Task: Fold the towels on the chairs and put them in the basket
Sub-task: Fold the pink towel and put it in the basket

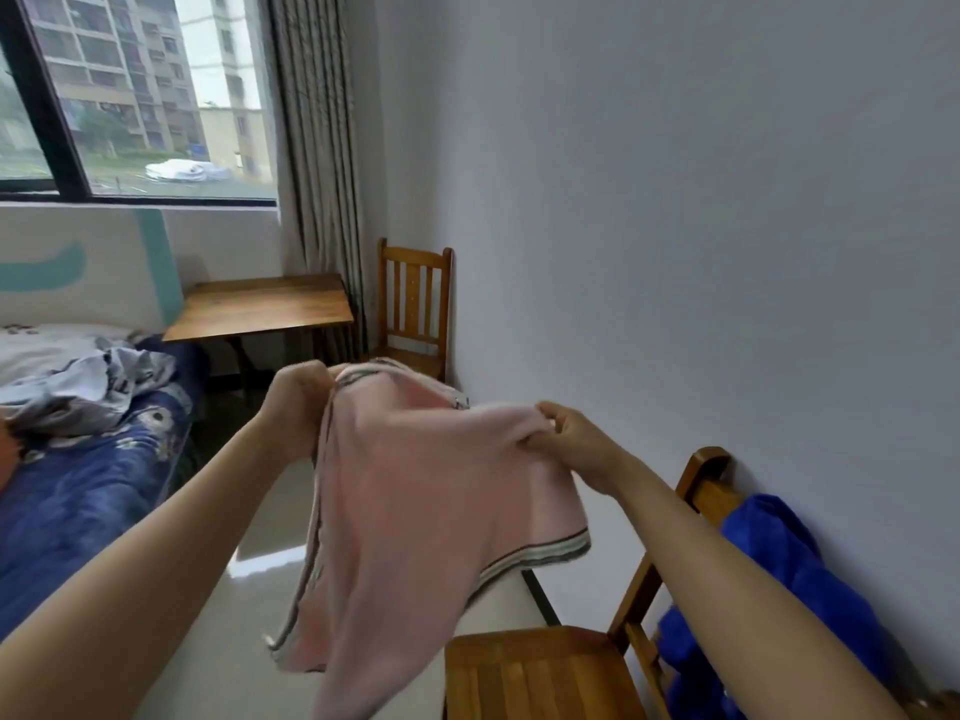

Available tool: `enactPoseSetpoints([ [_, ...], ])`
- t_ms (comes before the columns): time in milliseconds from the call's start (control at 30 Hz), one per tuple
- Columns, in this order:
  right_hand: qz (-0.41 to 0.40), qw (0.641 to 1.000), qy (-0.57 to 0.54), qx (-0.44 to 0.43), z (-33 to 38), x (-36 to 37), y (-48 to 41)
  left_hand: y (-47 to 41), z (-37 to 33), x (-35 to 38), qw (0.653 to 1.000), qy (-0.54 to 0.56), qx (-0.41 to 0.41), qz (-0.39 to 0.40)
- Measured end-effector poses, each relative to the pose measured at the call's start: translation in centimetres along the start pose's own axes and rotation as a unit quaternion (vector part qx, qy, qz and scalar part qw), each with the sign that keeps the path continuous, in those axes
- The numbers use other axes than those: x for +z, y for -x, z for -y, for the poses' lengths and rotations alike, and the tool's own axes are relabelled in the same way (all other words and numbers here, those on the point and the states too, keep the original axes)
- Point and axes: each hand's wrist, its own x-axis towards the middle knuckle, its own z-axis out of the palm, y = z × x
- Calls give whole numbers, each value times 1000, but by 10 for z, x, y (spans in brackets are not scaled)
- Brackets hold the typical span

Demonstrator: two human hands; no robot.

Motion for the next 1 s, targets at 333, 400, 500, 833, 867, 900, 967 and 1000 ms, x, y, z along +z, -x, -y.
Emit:
enactPoseSetpoints([
  [333,86,981,159,-74,50,10,1,-1,93,8,933,-323,-160,-10],
  [400,94,978,176,-55,48,0,4,-3,91,16,928,-326,-166,-69],
  [500,89,971,220,-23,41,-24,11,-6,87,17,953,-253,-115,-120],
  [833,75,963,254,56,6,-57,29,-23,84,37,984,-145,4,-103],
  [867,77,961,259,57,4,-56,29,-24,84,39,983,-147,13,-111],
  [900,81,959,268,55,1,-55,29,-25,84,40,981,-154,25,-117],
  [967,91,952,287,57,-6,-56,31,-24,82,42,973,-187,57,-120],
  [1000,95,948,298,60,-10,-58,31,-22,81,43,968,-205,76,-120],
])
